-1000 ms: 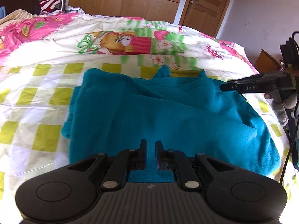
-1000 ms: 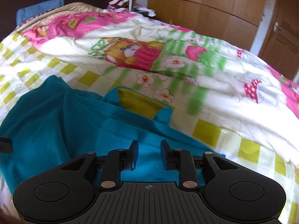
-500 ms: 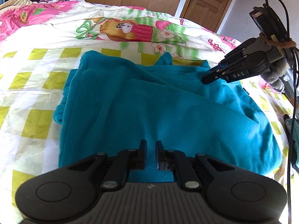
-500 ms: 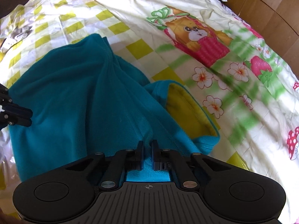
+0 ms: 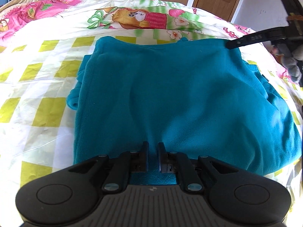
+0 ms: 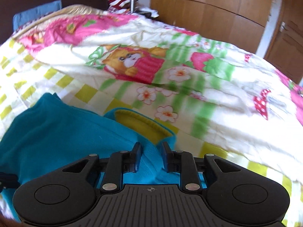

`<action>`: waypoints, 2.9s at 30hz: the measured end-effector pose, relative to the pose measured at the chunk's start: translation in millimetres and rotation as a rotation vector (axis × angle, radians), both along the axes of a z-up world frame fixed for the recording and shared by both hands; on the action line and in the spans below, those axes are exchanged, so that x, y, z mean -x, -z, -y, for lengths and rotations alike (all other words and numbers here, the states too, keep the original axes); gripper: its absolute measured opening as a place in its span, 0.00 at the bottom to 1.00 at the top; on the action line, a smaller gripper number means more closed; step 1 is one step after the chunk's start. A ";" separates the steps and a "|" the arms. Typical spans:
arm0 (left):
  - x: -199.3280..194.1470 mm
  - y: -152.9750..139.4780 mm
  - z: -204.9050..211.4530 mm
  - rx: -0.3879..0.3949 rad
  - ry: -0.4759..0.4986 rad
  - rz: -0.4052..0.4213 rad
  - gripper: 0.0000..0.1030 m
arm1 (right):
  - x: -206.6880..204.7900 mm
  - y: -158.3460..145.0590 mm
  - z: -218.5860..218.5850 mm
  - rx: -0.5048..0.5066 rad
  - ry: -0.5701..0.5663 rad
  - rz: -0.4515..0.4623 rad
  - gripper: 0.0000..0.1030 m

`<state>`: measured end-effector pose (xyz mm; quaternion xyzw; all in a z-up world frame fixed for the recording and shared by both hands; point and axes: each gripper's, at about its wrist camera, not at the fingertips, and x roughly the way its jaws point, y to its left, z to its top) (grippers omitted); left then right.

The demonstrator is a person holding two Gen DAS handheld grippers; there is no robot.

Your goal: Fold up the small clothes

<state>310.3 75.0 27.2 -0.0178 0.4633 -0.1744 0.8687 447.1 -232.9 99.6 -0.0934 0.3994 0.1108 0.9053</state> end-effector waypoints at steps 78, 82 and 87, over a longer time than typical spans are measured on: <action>40.9 7.3 -49.9 -0.020 -0.101 0.076 0.23 | 222.5 86.9 73.8 -0.497 0.464 -0.161 0.13; 75.0 0.0 -55.0 -0.017 -0.086 0.065 0.22 | 261.6 71.8 72.2 -0.494 0.453 -0.146 0.12; 138.8 -12.7 -62.2 -0.057 -0.060 0.055 0.23 | 313.5 61.6 60.4 -0.443 0.459 -0.201 0.13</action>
